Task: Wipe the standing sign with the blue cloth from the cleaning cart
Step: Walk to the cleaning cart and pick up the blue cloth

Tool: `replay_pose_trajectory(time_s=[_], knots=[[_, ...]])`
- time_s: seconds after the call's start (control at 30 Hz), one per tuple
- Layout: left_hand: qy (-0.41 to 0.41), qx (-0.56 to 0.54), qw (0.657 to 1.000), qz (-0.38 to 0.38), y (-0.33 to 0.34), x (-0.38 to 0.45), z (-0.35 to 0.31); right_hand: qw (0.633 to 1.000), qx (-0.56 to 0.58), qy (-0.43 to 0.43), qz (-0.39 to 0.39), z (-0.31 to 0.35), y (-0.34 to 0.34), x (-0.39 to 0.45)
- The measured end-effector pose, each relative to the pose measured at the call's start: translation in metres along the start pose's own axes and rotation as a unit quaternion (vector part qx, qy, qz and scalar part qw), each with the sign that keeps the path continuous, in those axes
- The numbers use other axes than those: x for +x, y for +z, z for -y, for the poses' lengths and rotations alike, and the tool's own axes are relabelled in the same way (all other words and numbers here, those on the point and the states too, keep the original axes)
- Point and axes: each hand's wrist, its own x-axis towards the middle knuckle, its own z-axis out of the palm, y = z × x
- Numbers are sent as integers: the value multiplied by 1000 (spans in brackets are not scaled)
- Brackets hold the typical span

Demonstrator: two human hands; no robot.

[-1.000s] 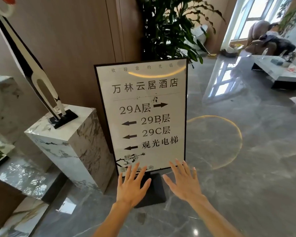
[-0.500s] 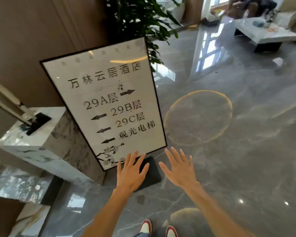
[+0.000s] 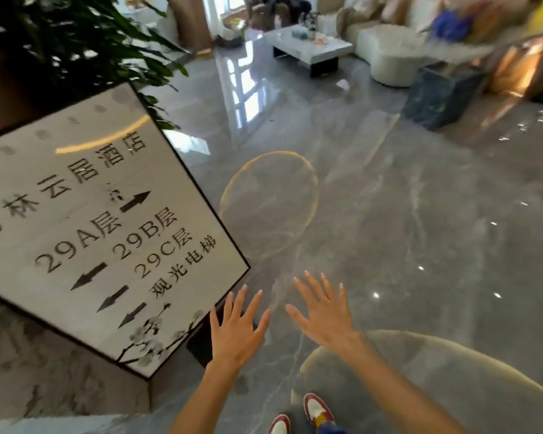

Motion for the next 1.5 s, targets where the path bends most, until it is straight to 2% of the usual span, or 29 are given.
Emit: replay_pose_trajectory(time_s=[0.33, 0.77, 0.9, 1.1, 1.3, 1.5], knots=[[183, 24, 982, 36, 24, 6, -29, 979, 13, 197, -55, -24, 3, -89], [405, 79, 908, 69, 34, -48, -137, 908, 63, 386, -149, -67, 9, -236], [473, 103, 873, 67, 46, -77, -179, 878, 77, 441, -171, -79, 16, -287], [580, 130, 801, 69, 65, -156, -241, 809, 107, 540, -208, -92, 28, -386], [646, 135, 746, 88, 89, -251, -290, 750, 106, 614, -223, -92, 48, -494], [715, 127, 680, 104, 119, -345, -319, 673, 146, 686, -235, -73, 90, -586]])
